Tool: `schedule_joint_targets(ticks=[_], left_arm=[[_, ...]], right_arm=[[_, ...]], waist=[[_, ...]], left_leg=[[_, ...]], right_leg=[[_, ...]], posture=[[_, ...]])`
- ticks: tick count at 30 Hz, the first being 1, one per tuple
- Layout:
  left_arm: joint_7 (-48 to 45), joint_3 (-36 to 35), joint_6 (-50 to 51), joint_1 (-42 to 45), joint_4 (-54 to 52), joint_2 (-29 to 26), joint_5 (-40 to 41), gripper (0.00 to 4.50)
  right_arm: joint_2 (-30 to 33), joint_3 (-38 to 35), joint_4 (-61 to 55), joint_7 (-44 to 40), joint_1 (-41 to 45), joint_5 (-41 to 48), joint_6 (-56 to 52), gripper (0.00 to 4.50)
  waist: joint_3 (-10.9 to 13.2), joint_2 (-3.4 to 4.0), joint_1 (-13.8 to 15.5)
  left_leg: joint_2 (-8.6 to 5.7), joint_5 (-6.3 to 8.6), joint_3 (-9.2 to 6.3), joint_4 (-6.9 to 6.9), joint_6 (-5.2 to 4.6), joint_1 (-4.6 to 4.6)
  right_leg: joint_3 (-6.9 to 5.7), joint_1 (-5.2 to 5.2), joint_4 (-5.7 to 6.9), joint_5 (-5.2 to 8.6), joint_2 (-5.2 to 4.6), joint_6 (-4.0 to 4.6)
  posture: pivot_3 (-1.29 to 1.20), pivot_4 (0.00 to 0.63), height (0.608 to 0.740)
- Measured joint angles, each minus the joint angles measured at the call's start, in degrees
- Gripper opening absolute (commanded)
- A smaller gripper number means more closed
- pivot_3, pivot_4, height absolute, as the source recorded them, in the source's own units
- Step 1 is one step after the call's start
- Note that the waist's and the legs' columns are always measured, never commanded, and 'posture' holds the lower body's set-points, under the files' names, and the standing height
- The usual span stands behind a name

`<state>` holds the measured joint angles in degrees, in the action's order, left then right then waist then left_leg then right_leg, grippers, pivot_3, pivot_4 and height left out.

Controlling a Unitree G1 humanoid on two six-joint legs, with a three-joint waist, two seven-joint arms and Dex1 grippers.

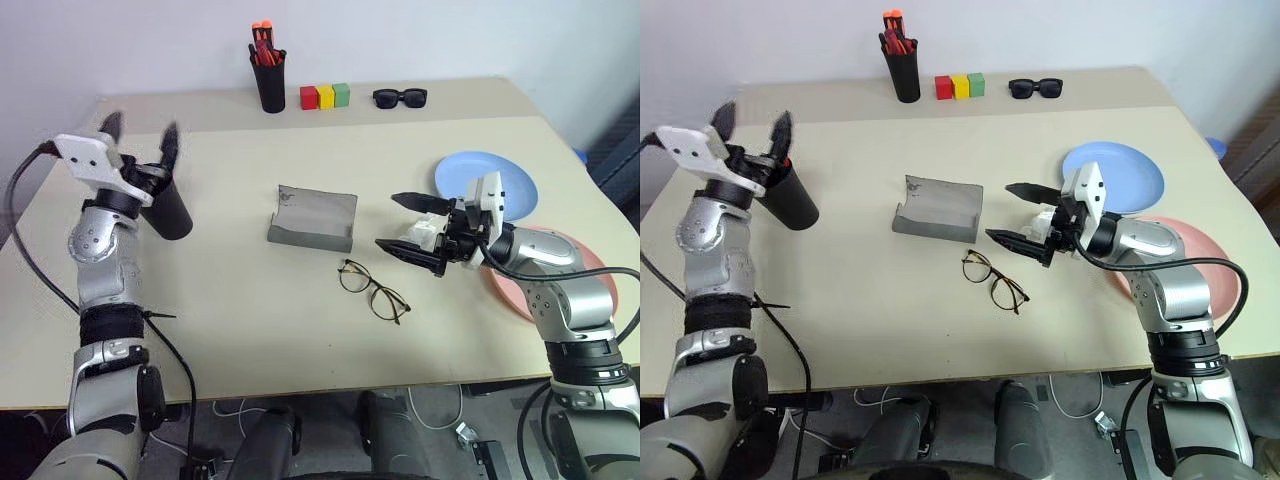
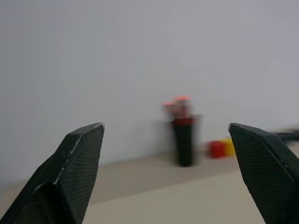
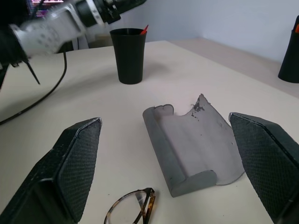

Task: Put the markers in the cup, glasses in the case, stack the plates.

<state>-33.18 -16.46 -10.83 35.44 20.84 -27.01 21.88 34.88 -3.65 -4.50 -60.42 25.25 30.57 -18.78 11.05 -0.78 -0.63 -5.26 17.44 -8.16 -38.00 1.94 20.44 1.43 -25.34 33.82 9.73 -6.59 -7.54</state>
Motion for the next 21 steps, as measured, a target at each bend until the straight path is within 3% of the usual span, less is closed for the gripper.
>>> schedule_joint_targets(ticks=[7,14,21], left_arm=[[-19.2,13.5,17.5,2.3,-11.0,-5.3,4.2,4.42],[-30.2,24.6,15.5,10.6,5.2,-3.3,-5.4,4.42],[-32.8,29.1,7.1,14.7,22.0,1.0,-14.1,4.42]], right_arm=[[0.0,0.2,1.5,-0.7,0.2,-0.8,0.7,4.5],[-0.1,0.2,2.2,-0.2,0.4,-1.2,1.4,4.5],[0.0,0.1,0.2,1.2,-1.2,-1.3,1.7,4.5]], waist=[[0.0,0.01,-0.3],[0.0,0.01,-0.1],[0.0,0.0,0.0]], left_leg=[[-0.01,0.0,0.02,-0.03,0.0,-0.06],[-0.02,0.0,0.02,-0.03,-0.01,-0.04],[-0.02,0.0,0.02,-0.03,-0.02,0.02]], right_leg=[[0.0,0.01,0.09,0.0,0.07,0.0],[0.0,0.01,0.05,-0.01,0.1,0.01],[0.0,0.0,-0.02,-0.01,0.09,0.0]], posture=[[0.0,0.15,0.74],[0.0,0.15,0.74],[0.0,0.15,0.74]])
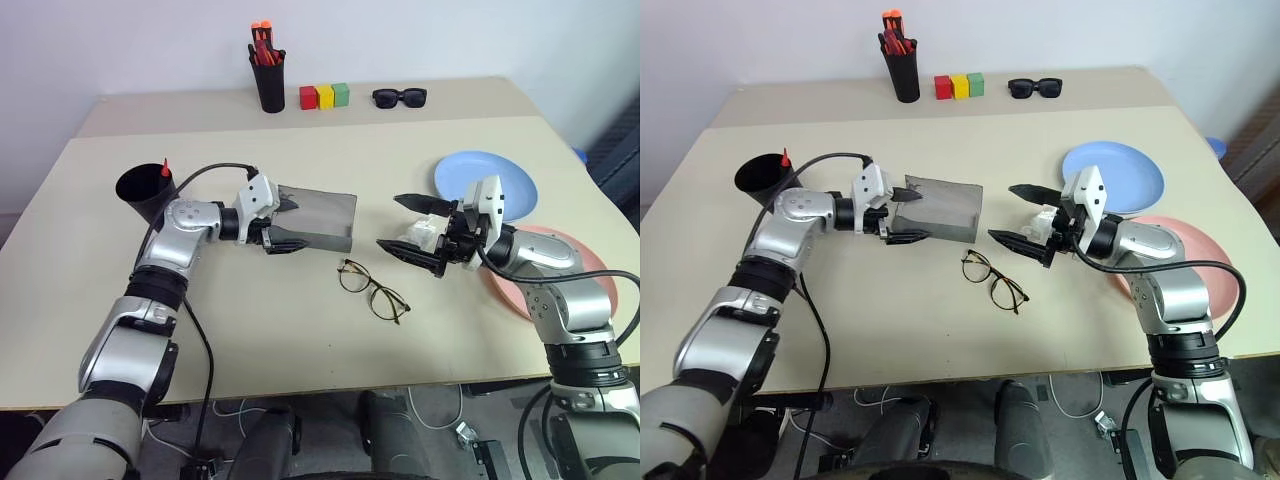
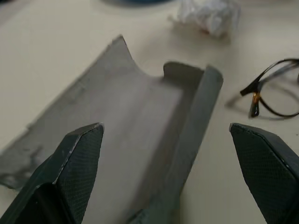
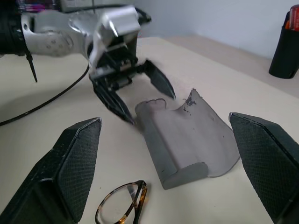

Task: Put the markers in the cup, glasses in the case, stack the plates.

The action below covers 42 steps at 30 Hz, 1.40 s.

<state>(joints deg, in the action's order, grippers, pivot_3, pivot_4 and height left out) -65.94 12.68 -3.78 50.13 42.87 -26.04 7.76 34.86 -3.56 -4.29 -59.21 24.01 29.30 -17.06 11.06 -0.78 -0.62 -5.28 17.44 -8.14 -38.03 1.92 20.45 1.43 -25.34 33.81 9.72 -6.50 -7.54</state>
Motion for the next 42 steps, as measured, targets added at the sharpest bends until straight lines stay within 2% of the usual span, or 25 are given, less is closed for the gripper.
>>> schedule_joint_targets(ticks=[3,5,7,10,11,13,14,21,27,31,35,38,42], left_arm=[[0.0,1.2,-2.6,0.9,4.5,1.2,-3.4,4.42],[0.0,1.4,-3.4,1.5,6.4,1.7,-4.8,3.92],[-0.4,1.4,-2.9,1.7,6.6,2.1,-5.3,3.15],[-1.7,1.4,-1.5,2.0,6.4,2.3,-6.1,1.56],[-2.2,1.4,-0.8,2.0,6.2,2.3,-6.1,1.24],[-2.9,1.4,0.6,1.9,5.6,2.3,-6.1,0.11],[-3.3,1.2,1.6,1.7,4.5,2.1,-6.0,0.04],[-10.7,1.5,15.0,-2.3,-9.2,-2.9,-4.5,0.04],[-19.2,-0.1,28.7,-9.6,-28.5,-13.1,3.1,0.04],[-22.9,-0.6,31.9,-14.6,-35.9,-19.3,5.9,0.04],[-22.6,-0.5,31.3,-18.7,-37.0,-20.5,6.1,0.04],[-20.8,-0.5,30.7,-18.9,-37.1,-18.5,6.8,0.91],[-20.1,-0.5,30.6,-18.9,-38.5,-17.1,8.0,2.94]], right_arm=[[0.0,-0.1,-0.7,0.6,-0.5,0.0,0.0,4.5],[0.1,-0.1,-0.7,0.8,-0.9,0.0,0.0,4.5],[0.1,-0.1,-0.7,1.0,-1.0,0.0,0.0,4.5],[0.1,-0.1,-0.7,1.3,-1.0,-0.2,0.2,4.5],[0.1,-0.1,-0.7,1.4,-1.0,-0.4,0.3,4.5],[0.1,-0.1,-0.7,1.5,-1.0,-0.5,0.5,4.5],[0.1,-0.1,-0.7,1.5,-1.0,-0.5,0.6,4.5],[0.0,0.0,-0.7,1.4,-0.9,-1.0,1.0,4.5],[0.0,0.0,-0.5,1.0,-0.6,-1.2,1.2,4.5],[0.0,0.1,-0.3,0.8,-0.4,-1.6,1.3,4.5],[0.0,0.1,0.0,0.5,-0.3,-1.6,1.3,4.5],[0.0,0.2,0.0,0.4,-0.3,-2.0,1.5,4.5],[0.3,0.3,-0.1,0.1,-0.3,-2.2,1.3,4.5]], waist=[[0.0,0.0,-0.1],[0.0,0.0,-0.1],[0.0,0.0,-0.1],[0.0,0.0,-0.1],[0.0,0.0,-0.1],[0.0,0.0,-0.1],[0.0,0.0,-0.1],[0.0,0.0,-0.4],[0.0,0.03,-0.6],[0.0,0.03,-0.4],[0.0,0.03,0.0],[0.0,0.03,0.0],[0.0,0.03,-0.3]], left_leg=[[0.0,0.0,0.0,0.0,-0.01,-0.02],[0.0,0.01,0.0,0.0,-0.01,-0.01],[0.0,0.01,0.0,0.0,-0.01,-0.01],[0.0,0.01,0.0,0.0,-0.02,-0.02],[0.0,0.01,0.0,0.0,-0.02,-0.02],[0.0,0.01,0.0,0.0,-0.02,-0.02],[0.0,0.01,0.0,0.0,-0.02,-0.02],[0.02,0.01,0.0,0.0,-0.02,-0.02],[0.06,0.03,-0.01,0.01,-0.05,-0.04],[0.06,0.03,-0.01,0.01,-0.05,-0.07],[0.06,0.02,-0.02,0.0,-0.04,-0.05],[0.05,0.02,-0.02,-0.04,-0.04,-0.04],[0.06,0.03,-0.02,-0.02,-0.04,-0.04]], right_leg=[[0.0,0.0,0.0,0.0,0.0,0.0],[0.0,0.0,0.0,0.0,0.0,0.0],[0.0,0.0,0.01,0.0,0.0,0.0],[0.0,0.0,0.01,0.0,0.0,0.0],[0.0,0.0,0.02,0.0,0.0,0.0],[0.0,0.0,0.02,0.0,0.0,-0.01],[0.0,0.0,0.03,0.0,0.0,0.0],[0.0,-0.03,0.1,0.01,0.01,0.0],[0.01,-0.06,0.18,0.02,0.01,0.01],[0.01,-0.04,0.19,0.02,0.0,0.01],[0.01,-0.04,0.19,0.02,0.0,0.02],[0.0,-0.03,0.18,0.02,-0.01,0.02],[0.01,-0.05,0.18,0.02,0.0,0.02]], posture=[[0.0,0.15,0.74],[0.0,0.15,0.74],[0.0,0.15,0.74],[0.0,0.15,0.74],[0.0,0.15,0.74],[0.0,0.15,0.74],[0.0,0.15,0.74],[0.0,0.15,0.74],[0.0,0.15,0.74],[0.0,0.15,0.74],[0.0,0.15,0.74],[0.0,0.15,0.74],[0.0,0.15,0.74]])
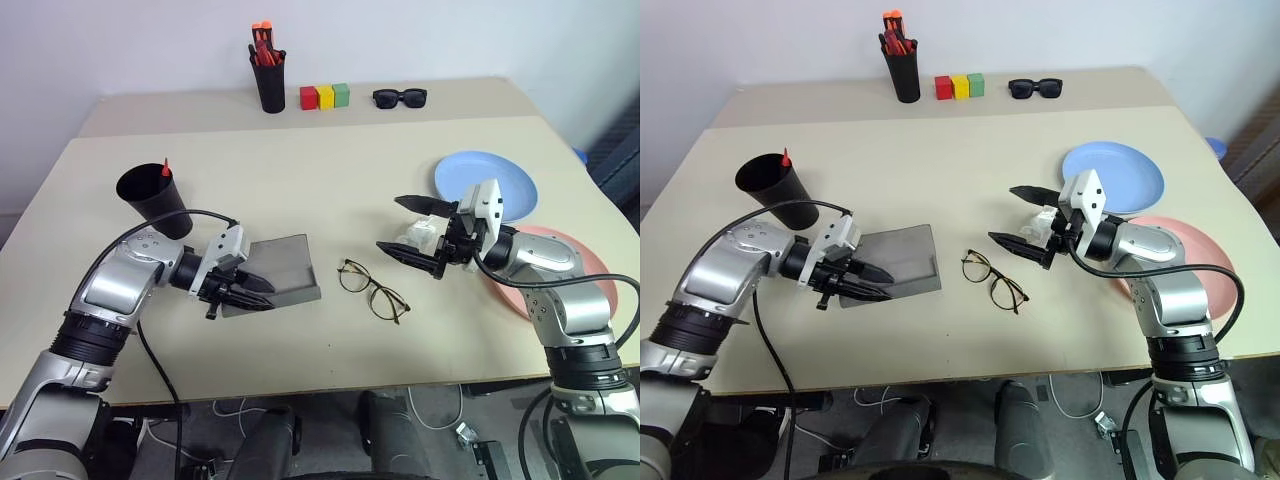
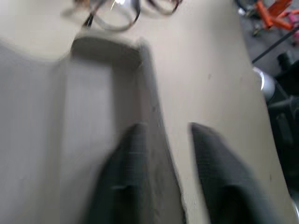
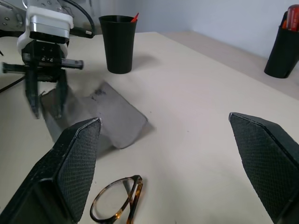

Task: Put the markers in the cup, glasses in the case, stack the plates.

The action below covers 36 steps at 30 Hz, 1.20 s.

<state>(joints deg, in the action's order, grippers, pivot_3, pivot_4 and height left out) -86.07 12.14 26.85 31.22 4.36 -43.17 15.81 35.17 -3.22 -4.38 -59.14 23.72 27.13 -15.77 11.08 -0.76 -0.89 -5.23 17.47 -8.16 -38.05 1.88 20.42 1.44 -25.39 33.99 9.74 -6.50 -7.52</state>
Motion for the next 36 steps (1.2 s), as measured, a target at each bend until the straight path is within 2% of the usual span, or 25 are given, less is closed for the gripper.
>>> schedule_joint_targets(ticks=[3,4,7,10,15,18,23,31,34,36], left_arm=[[-0.1,0.0,-0.1,0.0,-1.3,-0.5,1.1,4.39],[-0.2,-0.2,-0.1,0.0,-1.4,-0.8,1.3,4.46],[0.1,-2.6,0.2,-1.1,-3.6,-2.2,3.2,4.46],[2.2,-6.4,-0.3,-3.8,-7.1,-2.7,5.4,4.46],[7.1,-15.4,6.5,-9.6,-14.9,-3.0,14.1,4.46],[10.8,-21.2,9.0,-14.1,-19.0,-3.3,18.4,4.46],[17.0,-31.1,7.1,-24.0,-23.4,-1.1,21.2,4.46],[20.5,-36.8,0.1,-33.4,-27.3,1.2,22.0,4.46],[21.1,-36.8,-1.5,-34.8,-27.6,1.2,22.0,4.5],[21.5,-36.8,-2.2,-35.3,-27.7,1.2,22.0,4.5]], right_arm=[[1.8,1.1,-1.3,0.3,-0.2,-0.3,-3.1,4.5],[2.6,1.7,-1.9,0.3,-0.4,-1.0,-4.2,4.5],[5.0,5.0,-5.0,1.3,-1.7,-2.9,-9.5,4.5],[5.0,6.7,-9.4,5.5,-0.8,-2.0,-20.4,4.5],[2.9,7.4,-17.0,13.4,2.5,-0.7,-32.8,4.5],[3.4,9.4,-20.6,15.5,2.6,-0.6,-36.9,4.5],[5.4,11.6,-21.2,18.1,2.5,-2.0,-42.4,4.5],[4.2,13.1,-20.1,20.7,3.0,-1.8,-50.0,4.5],[3.6,13.1,-19.2,21.2,3.2,-1.4,-51.4,3.63],[3.7,13.3,-18.4,21.3,3.2,-1.6,-51.9,2.65]], waist=[[0.0,0.01,-0.1],[0.0,0.0,0.0],[0.0,0.01,-0.1],[0.0,0.03,-0.1],[0.0,0.03,0.1],[0.0,0.03,0.1],[0.0,0.01,0.2],[0.0,0.01,0.4],[0.0,0.01,0.3],[0.0,0.01,0.3]], left_leg=[[0.01,0.0,0.0,0.01,0.0,-0.01],[0.0,0.0,0.0,0.01,0.0,-0.01],[0.02,0.01,0.01,0.01,-0.01,0.0],[0.11,0.01,0.01,0.01,-0.01,0.01],[0.12,0.01,-0.02,0.01,-0.01,0.02],[0.1,0.01,-0.01,0.01,-0.02,0.03],[0.1,0.01,0.01,0.01,-0.02,0.0],[0.1,0.01,0.02,0.02,-0.02,0.02],[0.1,0.02,0.03,0.02,-0.02,0.01],[0.1,0.02,0.03,0.02,-0.02,0.02]], right_leg=[[0.0,-0.01,0.01,0.0,0.0,0.0],[0.0,0.0,0.01,0.0,0.0,0.0],[0.0,-0.01,-0.01,0.01,0.0,0.0],[0.03,-0.03,0.01,0.0,-0.03,0.0],[0.02,-0.04,-0.01,0.01,-0.04,0.0],[0.02,-0.03,-0.04,0.01,-0.08,-0.01],[0.02,0.01,-0.09,0.01,-0.08,0.0],[0.02,0.03,-0.14,0.01,-0.08,0.0],[0.02,0.04,-0.16,0.01,-0.07,0.0],[0.01,0.04,-0.17,0.01,-0.07,0.0]], posture=[[0.0,0.15,0.74],[0.0,0.15,0.74],[0.0,0.15,0.74],[0.0,0.15,0.74],[0.0,0.15,0.74],[0.0,0.15,0.74],[0.0,0.15,0.74],[0.0,0.15,0.74],[0.0,0.15,0.74],[0.0,0.15,0.74]])
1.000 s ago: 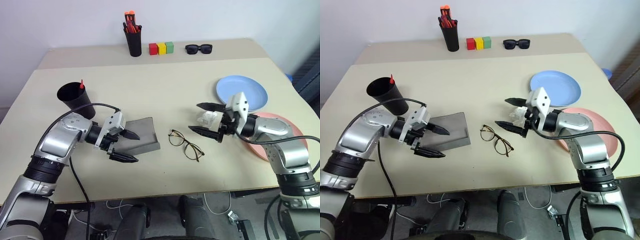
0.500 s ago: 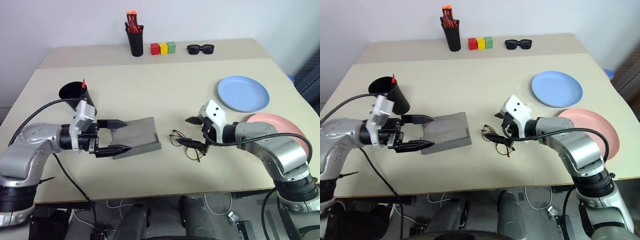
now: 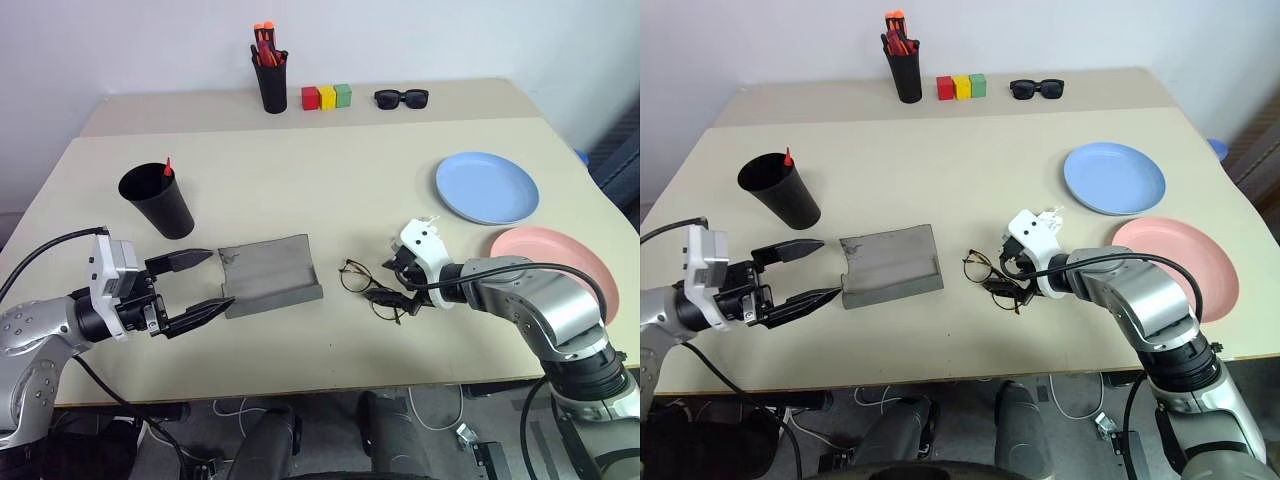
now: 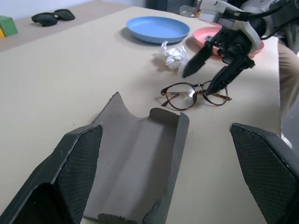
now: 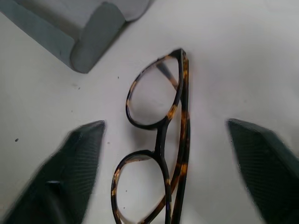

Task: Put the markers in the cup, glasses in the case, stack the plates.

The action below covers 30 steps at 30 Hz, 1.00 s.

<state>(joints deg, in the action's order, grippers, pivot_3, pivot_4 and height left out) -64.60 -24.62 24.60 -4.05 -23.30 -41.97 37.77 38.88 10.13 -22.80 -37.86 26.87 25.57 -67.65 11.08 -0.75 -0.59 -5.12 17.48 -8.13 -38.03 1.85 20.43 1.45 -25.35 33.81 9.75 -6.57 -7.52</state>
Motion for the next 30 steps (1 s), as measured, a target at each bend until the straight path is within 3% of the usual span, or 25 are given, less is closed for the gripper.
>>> schedule_joint_targets(ticks=[5,15,22,30], left_arm=[[0.1,0.5,-1.6,-0.3,0.0,0.0,0.0,4.5],[0.6,0.5,-2.9,-0.3,1.2,-0.8,0.3,4.5],[1.2,-3.9,-2.6,-2.5,2.7,-1.9,1.8,4.5],[4.0,-8.0,1.6,-5.3,-1.3,-3.8,5.6,4.5]], right_arm=[[0.0,0.3,0.7,0.4,0.0,0.0,-0.5,0.02],[-0.5,0.5,0.8,-0.1,2.2,0.5,0.8,0.02],[-11.6,-1.7,4.0,2.3,13.3,0.6,7.6,0.02],[-22.6,8.3,9.2,-0.5,14.5,-2.8,22.2,0.02]], waist=[[0.0,0.0,0.0],[-0.1,-0.11,-0.2],[-0.1,-0.06,-0.4],[-0.1,-0.05,-0.3]], left_leg=[[0.0,0.0,0.01,0.0,0.0,-0.01],[0.02,0.0,0.01,0.0,-0.01,-0.06],[0.05,0.01,0.03,0.19,0.0,-0.02],[0.05,0.01,0.02,0.19,0.0,0.0]], right_leg=[[0.0,0.0,-0.01,0.0,0.0,0.0],[-0.02,0.13,-0.17,-0.02,0.04,0.05],[-0.03,-0.06,-0.18,-0.06,0.15,0.08],[-0.03,-0.05,-0.26,-0.07,0.12,0.09]], posture=[[0.0,0.15,0.74],[0.0,0.15,0.74],[0.0,0.15,0.74],[0.0,0.15,0.74]])
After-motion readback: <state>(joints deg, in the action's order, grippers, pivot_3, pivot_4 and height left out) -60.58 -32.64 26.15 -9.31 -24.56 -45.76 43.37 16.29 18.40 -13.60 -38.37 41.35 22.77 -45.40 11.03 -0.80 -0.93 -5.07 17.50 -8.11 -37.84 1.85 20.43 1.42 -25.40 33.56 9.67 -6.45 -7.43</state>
